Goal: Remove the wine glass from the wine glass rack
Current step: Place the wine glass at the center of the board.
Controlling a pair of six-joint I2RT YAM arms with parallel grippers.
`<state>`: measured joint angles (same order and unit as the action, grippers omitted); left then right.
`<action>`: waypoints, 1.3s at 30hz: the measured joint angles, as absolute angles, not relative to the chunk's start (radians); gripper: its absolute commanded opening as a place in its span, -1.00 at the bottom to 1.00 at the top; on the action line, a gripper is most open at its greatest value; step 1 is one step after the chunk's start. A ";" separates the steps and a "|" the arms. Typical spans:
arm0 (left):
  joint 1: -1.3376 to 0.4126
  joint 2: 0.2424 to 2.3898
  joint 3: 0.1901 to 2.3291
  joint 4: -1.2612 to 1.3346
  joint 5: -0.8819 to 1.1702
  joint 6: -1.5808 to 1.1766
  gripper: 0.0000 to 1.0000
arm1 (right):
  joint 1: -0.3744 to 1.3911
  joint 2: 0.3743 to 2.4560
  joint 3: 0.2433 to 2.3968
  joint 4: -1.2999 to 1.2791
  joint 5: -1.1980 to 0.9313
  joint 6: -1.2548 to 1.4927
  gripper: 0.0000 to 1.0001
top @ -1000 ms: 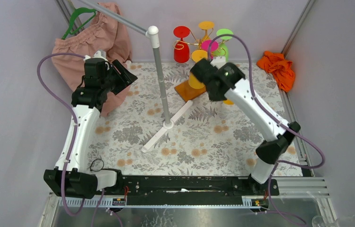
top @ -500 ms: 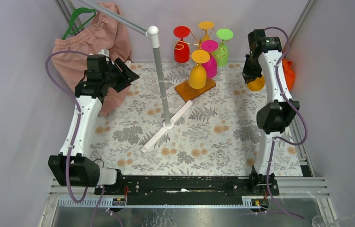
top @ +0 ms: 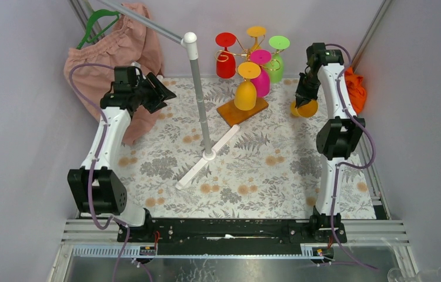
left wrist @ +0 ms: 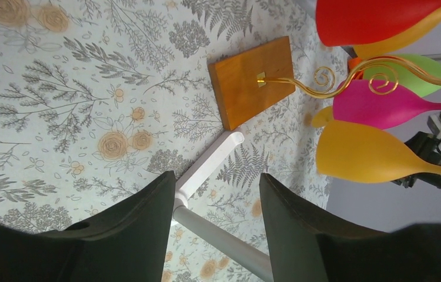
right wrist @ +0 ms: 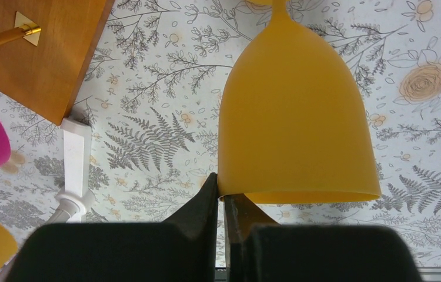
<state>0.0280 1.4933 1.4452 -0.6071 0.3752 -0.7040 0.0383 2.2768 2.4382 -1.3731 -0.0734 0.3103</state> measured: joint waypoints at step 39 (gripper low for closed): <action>0.028 1.427 1.295 -0.477 0.560 -0.817 0.18 | 0.270 1.581 1.484 -1.358 -0.060 0.320 -1.00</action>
<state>0.0280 1.4265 1.2945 -0.4774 0.5598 -0.8165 0.2695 1.5810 1.4837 -1.3582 -0.0601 0.3199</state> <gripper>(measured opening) 0.595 0.088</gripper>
